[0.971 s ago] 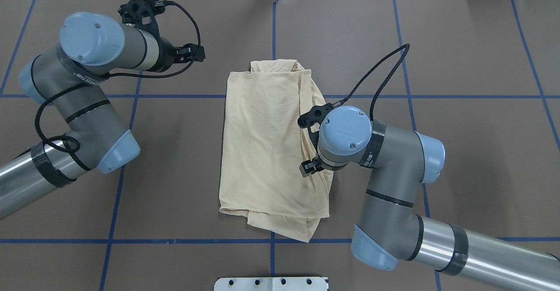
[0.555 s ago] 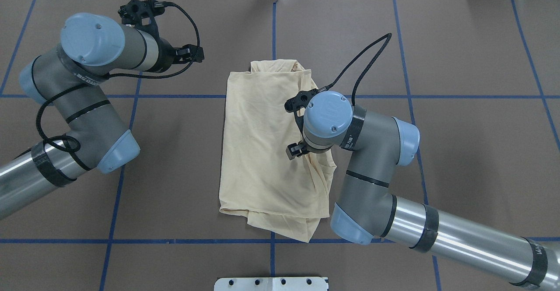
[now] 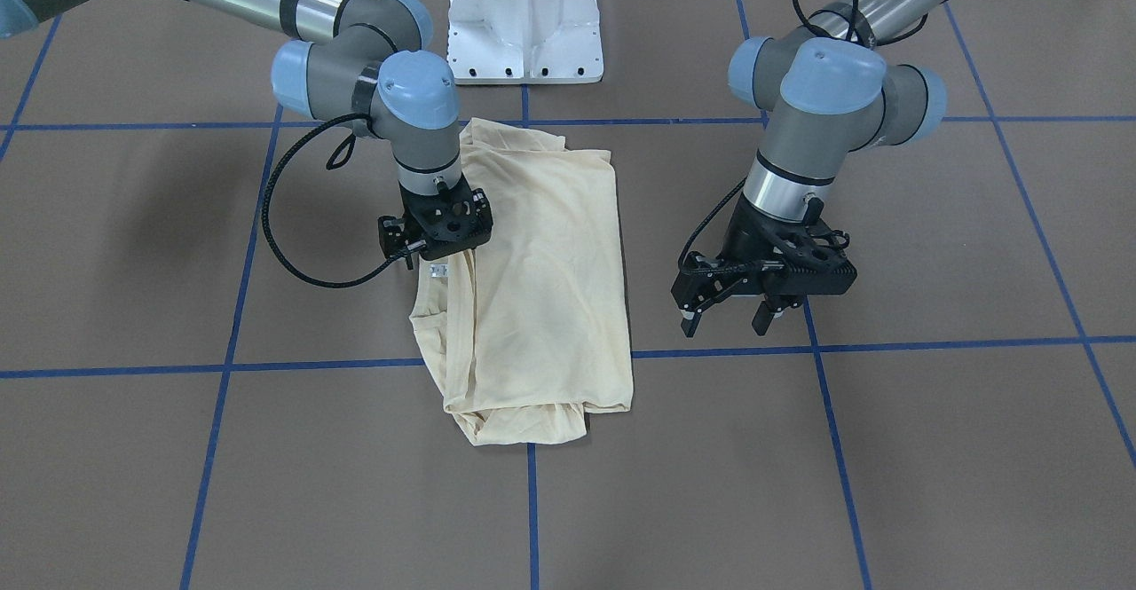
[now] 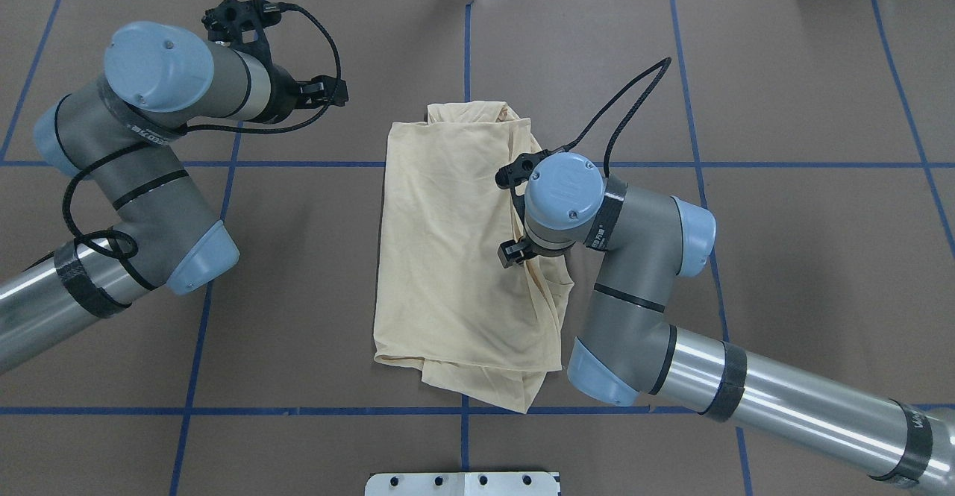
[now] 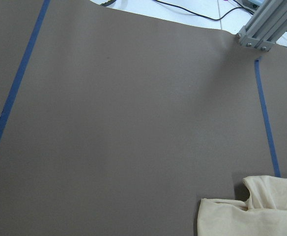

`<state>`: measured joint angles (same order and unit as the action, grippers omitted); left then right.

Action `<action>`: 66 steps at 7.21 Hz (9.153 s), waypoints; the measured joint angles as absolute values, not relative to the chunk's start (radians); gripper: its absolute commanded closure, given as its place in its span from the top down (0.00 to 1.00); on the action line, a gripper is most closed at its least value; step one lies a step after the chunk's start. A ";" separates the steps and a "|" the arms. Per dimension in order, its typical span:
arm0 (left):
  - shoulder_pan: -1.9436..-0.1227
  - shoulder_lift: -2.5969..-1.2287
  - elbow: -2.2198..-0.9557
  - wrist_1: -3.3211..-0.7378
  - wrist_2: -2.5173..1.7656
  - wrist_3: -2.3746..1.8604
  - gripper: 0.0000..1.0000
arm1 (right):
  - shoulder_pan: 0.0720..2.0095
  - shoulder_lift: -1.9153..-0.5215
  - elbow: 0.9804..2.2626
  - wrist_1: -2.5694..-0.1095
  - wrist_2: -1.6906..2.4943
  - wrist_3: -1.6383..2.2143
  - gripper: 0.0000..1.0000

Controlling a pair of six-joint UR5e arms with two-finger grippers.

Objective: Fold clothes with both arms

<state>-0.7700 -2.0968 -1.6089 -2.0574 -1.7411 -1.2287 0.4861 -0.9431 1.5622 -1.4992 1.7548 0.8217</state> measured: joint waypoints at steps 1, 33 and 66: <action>-0.770 -2.097 -1.609 -2.058 -1.741 -1.229 1.00 | 0.488 -0.946 1.562 -1.500 1.757 0.822 1.00; -0.772 -2.108 -1.606 -2.058 -1.741 -1.229 1.00 | 0.638 -0.770 1.251 -1.419 1.801 0.793 1.00; -0.555 -1.834 -1.813 -2.442 -1.882 -1.688 0.99 | 0.688 -1.052 1.825 -1.418 2.143 1.248 1.00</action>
<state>-0.5555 -1.8340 -1.8133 -2.4419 -1.8823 -1.6880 0.6879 -1.0516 1.8251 -1.4175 2.1427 1.2483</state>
